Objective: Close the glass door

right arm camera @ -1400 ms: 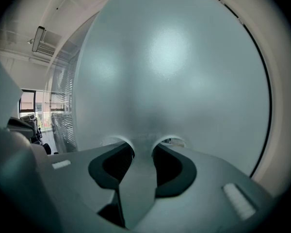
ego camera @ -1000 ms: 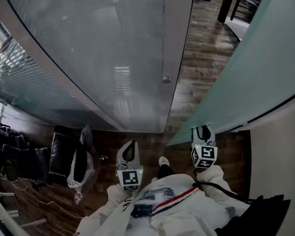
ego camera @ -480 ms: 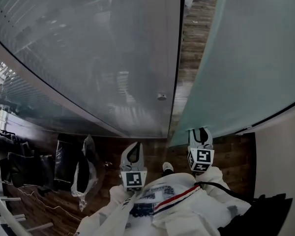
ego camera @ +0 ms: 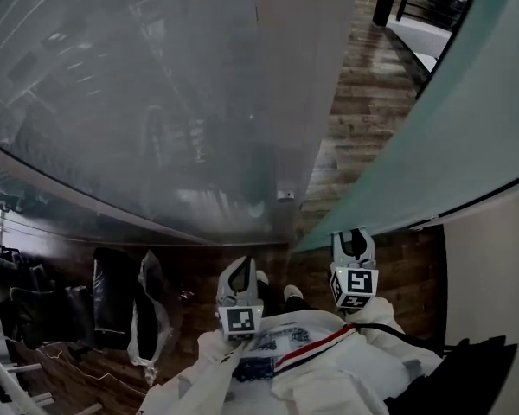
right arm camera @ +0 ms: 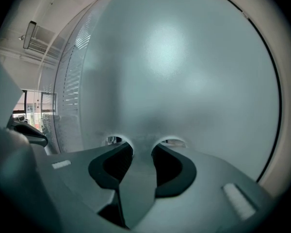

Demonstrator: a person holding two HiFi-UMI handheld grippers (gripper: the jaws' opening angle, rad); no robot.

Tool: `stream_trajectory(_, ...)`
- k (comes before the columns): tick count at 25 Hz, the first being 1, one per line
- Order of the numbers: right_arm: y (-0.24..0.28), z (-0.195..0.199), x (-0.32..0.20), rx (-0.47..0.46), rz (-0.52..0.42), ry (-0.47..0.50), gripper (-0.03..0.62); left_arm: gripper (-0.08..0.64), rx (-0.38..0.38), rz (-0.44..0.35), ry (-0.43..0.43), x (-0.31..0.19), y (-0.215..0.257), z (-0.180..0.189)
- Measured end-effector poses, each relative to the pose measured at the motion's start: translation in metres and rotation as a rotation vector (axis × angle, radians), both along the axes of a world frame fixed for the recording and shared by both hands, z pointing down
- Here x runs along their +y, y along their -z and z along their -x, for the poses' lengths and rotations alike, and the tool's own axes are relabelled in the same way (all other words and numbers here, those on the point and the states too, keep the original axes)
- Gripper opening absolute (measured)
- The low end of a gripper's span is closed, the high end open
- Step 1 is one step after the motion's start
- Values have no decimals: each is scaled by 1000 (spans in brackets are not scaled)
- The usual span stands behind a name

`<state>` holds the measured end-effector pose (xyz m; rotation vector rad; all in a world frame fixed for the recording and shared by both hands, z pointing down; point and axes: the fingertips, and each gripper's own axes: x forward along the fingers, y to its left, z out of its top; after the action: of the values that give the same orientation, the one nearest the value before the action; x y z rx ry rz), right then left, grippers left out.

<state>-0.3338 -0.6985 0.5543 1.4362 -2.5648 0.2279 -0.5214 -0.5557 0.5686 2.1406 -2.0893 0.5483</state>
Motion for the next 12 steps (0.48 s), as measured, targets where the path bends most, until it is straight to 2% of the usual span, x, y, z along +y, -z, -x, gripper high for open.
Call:
stream_trajectory(3,0,-2,-4,-12,7,-37,137,3,16,-24,-90,-24,4,-1)
stream_trajectory(7,-1,-7,-8,-22,12,-88,137,3,-21,-67,-242,-50,18,-10)
stream_trajectory(12,4,-7,-8,-38,-13,-146,137,3,-20,-134,-364,-59,28,-12)
